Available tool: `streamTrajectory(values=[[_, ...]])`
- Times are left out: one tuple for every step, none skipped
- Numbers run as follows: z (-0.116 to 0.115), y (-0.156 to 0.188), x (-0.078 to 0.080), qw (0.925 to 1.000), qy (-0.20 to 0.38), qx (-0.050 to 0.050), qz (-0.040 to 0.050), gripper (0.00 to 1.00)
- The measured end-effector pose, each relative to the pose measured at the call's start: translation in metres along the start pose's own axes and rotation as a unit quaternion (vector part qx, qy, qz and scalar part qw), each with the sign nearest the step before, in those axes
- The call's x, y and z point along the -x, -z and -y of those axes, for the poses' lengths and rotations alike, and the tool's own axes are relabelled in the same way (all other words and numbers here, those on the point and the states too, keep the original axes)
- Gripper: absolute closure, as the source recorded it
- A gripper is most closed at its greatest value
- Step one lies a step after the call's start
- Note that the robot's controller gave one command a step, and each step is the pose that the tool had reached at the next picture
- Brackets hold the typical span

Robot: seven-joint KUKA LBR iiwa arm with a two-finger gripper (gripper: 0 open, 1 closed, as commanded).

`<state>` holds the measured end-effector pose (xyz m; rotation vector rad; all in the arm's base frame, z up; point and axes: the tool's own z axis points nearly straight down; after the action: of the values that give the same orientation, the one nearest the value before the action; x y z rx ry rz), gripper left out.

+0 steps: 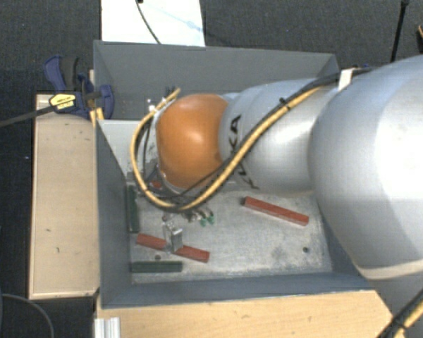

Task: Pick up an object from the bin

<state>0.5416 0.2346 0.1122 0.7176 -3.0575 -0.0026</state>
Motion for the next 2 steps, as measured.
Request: streamTrajectory(values=[[-0.0085,-0.043,-0.055,0.9998,0.021,0.0,-0.0016,0.0],[-0.0079,-0.0379,-0.0509,0.9998,0.018,0.0,0.0023,1.0]])
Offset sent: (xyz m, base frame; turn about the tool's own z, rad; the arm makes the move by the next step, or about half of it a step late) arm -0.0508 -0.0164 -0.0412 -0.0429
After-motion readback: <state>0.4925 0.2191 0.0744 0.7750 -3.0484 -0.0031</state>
